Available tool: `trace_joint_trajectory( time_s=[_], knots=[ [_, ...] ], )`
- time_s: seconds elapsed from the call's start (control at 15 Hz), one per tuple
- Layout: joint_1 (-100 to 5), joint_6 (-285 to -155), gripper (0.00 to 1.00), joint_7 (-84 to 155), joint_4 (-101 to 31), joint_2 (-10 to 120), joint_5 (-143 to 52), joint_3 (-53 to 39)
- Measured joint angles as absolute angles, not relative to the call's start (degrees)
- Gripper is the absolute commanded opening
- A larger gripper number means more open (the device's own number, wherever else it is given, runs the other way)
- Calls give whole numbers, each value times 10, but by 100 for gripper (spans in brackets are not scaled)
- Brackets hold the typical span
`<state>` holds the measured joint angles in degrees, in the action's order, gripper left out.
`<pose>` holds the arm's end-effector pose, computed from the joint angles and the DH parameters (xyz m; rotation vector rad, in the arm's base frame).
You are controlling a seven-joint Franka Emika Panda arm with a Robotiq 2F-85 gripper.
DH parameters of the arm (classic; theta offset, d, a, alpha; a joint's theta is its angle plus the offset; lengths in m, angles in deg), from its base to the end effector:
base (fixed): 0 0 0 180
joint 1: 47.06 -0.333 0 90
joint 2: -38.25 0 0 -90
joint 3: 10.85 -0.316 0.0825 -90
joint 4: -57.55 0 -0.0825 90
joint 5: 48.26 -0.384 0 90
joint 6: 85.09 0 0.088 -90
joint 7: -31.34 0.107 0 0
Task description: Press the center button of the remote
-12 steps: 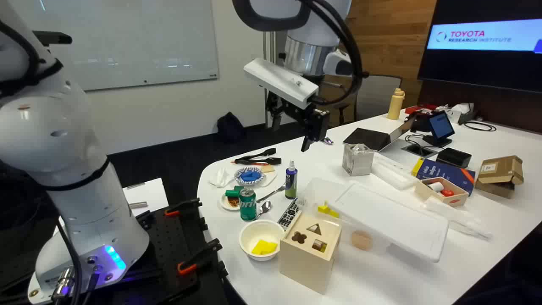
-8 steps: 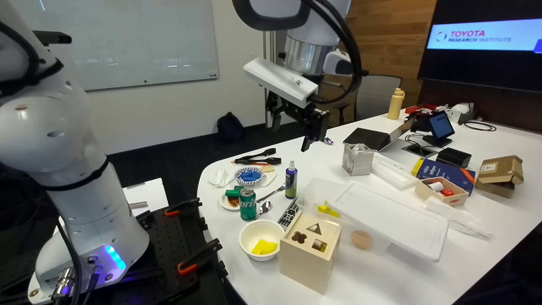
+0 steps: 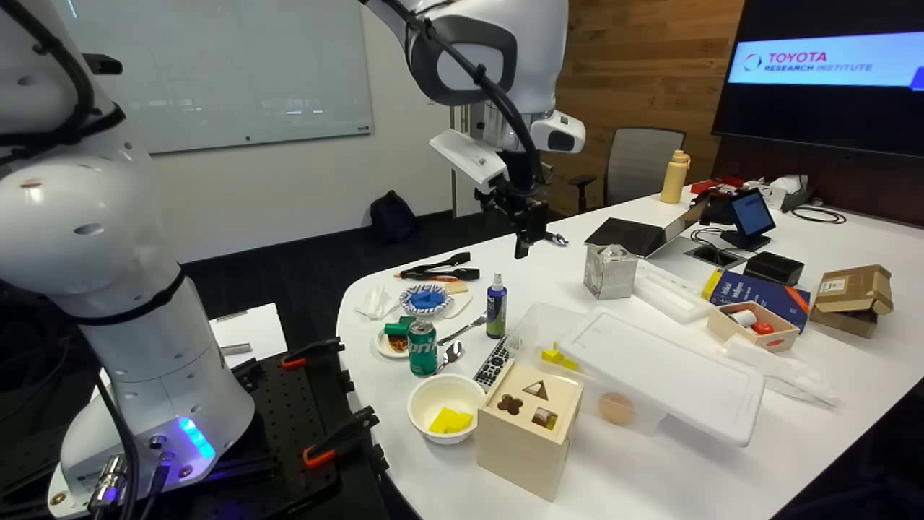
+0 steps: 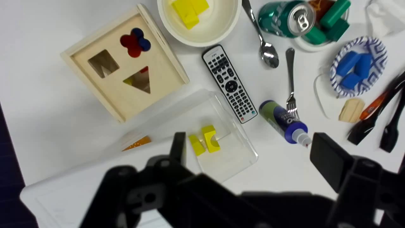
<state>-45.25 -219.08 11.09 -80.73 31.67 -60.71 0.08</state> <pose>0.4688 -0.1024 0.3585 -2.9757 0.0246 -0.1281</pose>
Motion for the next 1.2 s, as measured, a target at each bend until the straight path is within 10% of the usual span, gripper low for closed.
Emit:
trace_joint_trajectory(
  time_s=[0.4, 1.2],
  knots=[
    [-480, -2414, 100, 365, -817, 481, -546, -85],
    [-667, -2473, 100, 782, -824, 576, -383, 37]
  ],
)
